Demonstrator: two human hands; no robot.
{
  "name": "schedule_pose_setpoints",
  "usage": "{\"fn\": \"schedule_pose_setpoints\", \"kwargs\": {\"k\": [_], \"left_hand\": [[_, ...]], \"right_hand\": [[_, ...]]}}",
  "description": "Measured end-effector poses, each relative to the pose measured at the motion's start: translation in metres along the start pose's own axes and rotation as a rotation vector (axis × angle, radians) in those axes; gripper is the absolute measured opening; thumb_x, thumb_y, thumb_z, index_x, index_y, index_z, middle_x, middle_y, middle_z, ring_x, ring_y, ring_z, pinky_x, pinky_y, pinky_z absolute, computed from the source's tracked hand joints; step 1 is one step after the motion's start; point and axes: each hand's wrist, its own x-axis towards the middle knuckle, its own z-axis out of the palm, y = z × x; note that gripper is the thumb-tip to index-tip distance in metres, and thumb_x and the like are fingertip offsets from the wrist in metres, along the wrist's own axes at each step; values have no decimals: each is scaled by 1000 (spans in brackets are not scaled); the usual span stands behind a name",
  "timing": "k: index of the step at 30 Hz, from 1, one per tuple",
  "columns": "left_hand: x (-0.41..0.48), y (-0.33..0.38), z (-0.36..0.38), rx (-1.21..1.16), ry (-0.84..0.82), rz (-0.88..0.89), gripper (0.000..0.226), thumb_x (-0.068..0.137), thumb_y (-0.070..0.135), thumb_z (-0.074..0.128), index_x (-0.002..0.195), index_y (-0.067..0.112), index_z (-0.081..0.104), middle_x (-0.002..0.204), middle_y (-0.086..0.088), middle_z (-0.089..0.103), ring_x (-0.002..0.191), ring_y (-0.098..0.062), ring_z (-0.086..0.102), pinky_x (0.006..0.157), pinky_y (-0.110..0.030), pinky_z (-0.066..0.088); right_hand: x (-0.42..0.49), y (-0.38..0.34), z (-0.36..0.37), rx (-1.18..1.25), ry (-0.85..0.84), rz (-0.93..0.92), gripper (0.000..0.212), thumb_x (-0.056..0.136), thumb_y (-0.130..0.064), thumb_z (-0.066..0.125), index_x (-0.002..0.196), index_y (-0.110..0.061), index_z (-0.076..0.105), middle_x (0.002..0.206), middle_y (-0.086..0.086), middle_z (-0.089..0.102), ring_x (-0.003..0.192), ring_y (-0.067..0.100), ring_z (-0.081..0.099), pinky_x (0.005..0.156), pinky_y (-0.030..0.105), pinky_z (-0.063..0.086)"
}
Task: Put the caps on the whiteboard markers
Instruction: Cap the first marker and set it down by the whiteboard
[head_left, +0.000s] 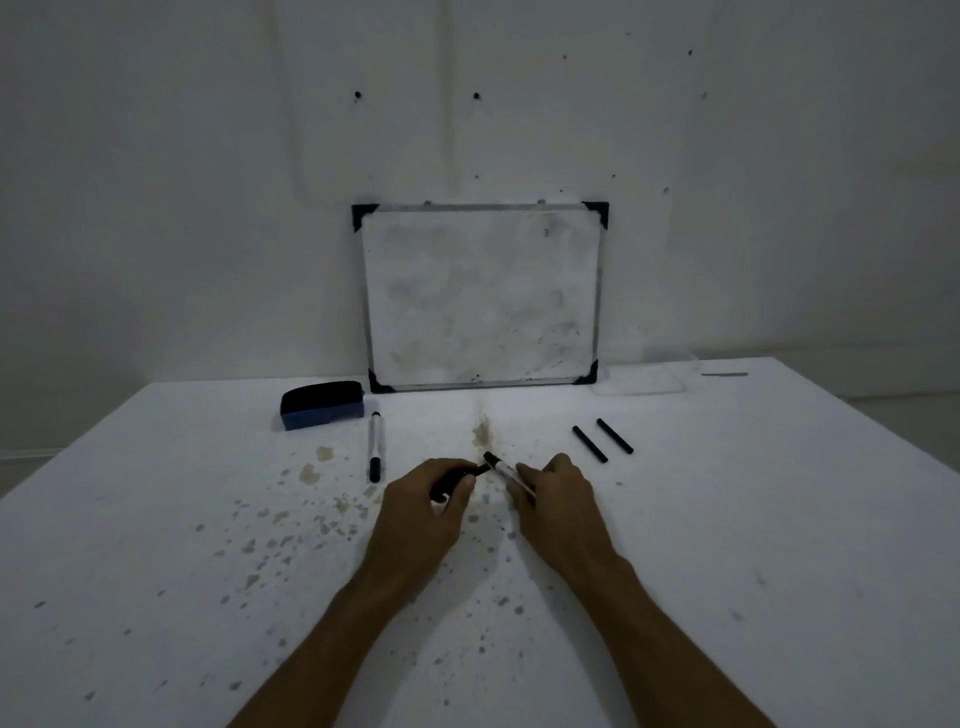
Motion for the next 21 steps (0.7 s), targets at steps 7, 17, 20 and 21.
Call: {"fn": "schedule_pose_setpoints", "kwargs": {"k": [7,17,20,21], "left_hand": [[39,51,19,-1,-160,73,9,98,25,66,107,25,70,92,18,75,91,11,68,78,-1,47],[222,117,162,87,-480,99,16,102,30,61,108,16,66,92,12,77,83,-8,73,64,-17,53],[270,113,216,228,-508,122,23,99,32,65,110,13,71,106,-1,78,92,-18,72,73,-25,54],[282,112,233,284,-524,128,25,98,31,66,112,11,73,109,-5,77,98,-21,70,78,-27,53]], "right_hand": [[19,39,-65,191,16,220,41,97,-49,59,120,-17,72,114,9,67,97,20,67,77,23,43],[83,219,-112,-7,110,418,35,93,-36,66,119,-12,68,119,17,59,108,37,62,94,41,49],[89,233,-98,-156,209,358,30,92,-37,64,110,-14,69,109,13,61,101,35,58,85,42,43],[89,235,-95,-193,225,345,29,92,-39,62,109,-16,68,108,12,62,100,34,57,84,42,41]]}}
